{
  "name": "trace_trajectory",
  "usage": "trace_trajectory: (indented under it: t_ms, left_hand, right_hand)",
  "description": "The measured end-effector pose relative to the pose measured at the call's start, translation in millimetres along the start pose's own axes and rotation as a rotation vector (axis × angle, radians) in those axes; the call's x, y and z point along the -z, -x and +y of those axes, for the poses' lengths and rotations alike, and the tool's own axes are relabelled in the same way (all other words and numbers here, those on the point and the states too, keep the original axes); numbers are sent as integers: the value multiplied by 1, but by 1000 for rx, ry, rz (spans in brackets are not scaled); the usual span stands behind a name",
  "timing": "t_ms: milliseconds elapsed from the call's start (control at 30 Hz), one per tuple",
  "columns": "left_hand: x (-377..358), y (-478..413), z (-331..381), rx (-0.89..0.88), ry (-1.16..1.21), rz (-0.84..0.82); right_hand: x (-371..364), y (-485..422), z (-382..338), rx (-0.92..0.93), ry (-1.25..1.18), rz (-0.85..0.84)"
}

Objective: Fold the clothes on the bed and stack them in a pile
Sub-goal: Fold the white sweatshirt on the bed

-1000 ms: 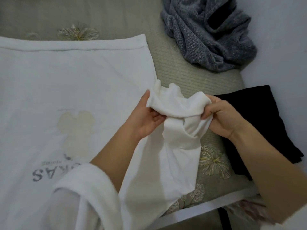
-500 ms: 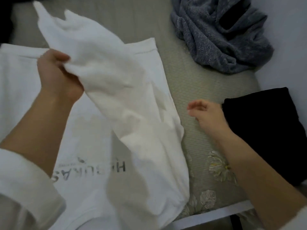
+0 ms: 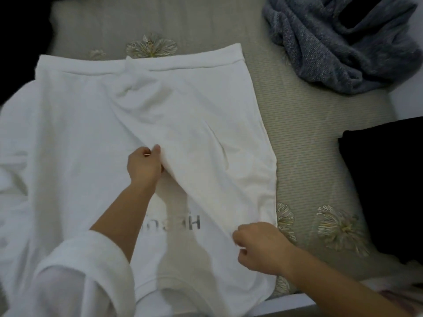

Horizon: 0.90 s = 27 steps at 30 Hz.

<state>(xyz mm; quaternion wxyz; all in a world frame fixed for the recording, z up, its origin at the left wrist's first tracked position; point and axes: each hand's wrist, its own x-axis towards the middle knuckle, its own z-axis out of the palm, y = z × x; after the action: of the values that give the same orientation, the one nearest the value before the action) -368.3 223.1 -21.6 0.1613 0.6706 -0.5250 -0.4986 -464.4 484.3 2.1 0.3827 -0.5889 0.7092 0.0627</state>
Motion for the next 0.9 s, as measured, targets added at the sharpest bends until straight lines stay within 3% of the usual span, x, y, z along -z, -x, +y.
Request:
trace_trajectory:
  t_ms: [100, 200, 300, 367, 433, 633, 733, 800, 900]
  left_hand:
    - [6, -1, -13, 127, 129, 150]
    - [11, 2, -30, 272, 159, 135]
    - [14, -14, -22, 194, 188, 147]
    - [15, -30, -9, 119, 171, 165]
    - [17, -47, 2, 87, 142, 168]
    - [21, -106, 29, -43, -292, 248]
    - [23, -132, 38, -201, -517, 262]
    - [25, -149, 47, -300, -587, 253]
    - [29, -173, 61, -308, -682, 181]
  right_hand:
    - [1, 2, 1, 4, -48, -156]
    - [11, -4, 1, -25, -159, -271]
    - [36, -22, 13, -135, -429, 23]
    - [53, -36, 26, -270, -475, 301]
    - [65, -51, 35, -376, -468, 453]
    - [82, -106, 33, -437, -291, 345]
    - [89, -126, 33, -417, -206, 333]
    - [90, -132, 35, -447, -286, 301]
    - [98, -140, 41, -514, -418, 205]
